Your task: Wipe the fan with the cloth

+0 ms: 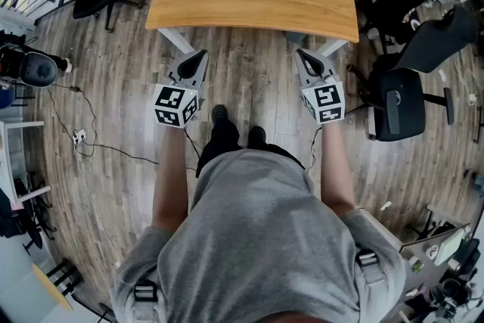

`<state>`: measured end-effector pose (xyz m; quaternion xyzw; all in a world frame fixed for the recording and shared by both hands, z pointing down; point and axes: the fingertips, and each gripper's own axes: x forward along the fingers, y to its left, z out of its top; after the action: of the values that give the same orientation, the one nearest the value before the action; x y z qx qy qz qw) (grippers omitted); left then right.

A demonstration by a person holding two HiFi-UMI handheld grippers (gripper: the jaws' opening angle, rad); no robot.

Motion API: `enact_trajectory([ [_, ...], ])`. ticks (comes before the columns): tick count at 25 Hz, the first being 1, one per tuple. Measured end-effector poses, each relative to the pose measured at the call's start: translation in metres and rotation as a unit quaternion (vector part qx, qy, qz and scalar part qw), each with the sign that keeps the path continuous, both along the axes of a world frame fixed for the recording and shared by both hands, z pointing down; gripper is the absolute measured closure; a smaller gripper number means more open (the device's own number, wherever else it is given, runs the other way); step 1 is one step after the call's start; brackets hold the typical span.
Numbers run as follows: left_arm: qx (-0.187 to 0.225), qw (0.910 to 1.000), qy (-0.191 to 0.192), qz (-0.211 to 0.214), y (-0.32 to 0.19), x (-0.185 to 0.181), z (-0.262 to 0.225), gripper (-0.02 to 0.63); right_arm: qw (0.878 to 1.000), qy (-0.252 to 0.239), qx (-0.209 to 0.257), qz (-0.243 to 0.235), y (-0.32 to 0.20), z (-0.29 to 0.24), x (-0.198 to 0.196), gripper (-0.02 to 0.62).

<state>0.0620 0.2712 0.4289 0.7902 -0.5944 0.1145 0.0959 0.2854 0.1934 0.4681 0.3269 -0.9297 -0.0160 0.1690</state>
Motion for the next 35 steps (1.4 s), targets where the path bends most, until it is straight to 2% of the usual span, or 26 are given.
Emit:
enact_trajectory([
  [15, -0.003, 1.0000, -0.004, 0.006, -0.014, 0.007, 0.004, 0.586, 1.000, -0.003, 0.005, 0.005, -0.019, 0.002, 0.007, 0.589],
  [23, 0.007, 0.9998, 0.017, 0.011, -0.018, 0.007, 0.001, 0.583, 1.000, 0.004, 0.012, -0.004, -0.021, 0.003, 0.002, 0.580],
  [25, 0.008, 0.9997, 0.020, 0.014, -0.020, 0.010, 0.003, 0.570, 1.000, -0.001, 0.013, -0.009, -0.021, 0.003, 0.000, 0.550],
  [27, 0.006, 0.9995, 0.024, 0.017, -0.022, 0.013, 0.005, 0.483, 1.000, -0.008, 0.015, -0.013, -0.022, 0.001, -0.002, 0.481],
  [29, 0.004, 0.9996, 0.019, 0.020, -0.024, 0.016, 0.006, 0.443, 1.000, -0.015, 0.019, -0.015, -0.022, -0.001, -0.003, 0.417],
  [35, -0.002, 0.9997, 0.002, 0.024, -0.030, 0.018, 0.009, 0.385, 0.999, -0.020, 0.023, -0.011, -0.031, 0.003, -0.001, 0.329],
])
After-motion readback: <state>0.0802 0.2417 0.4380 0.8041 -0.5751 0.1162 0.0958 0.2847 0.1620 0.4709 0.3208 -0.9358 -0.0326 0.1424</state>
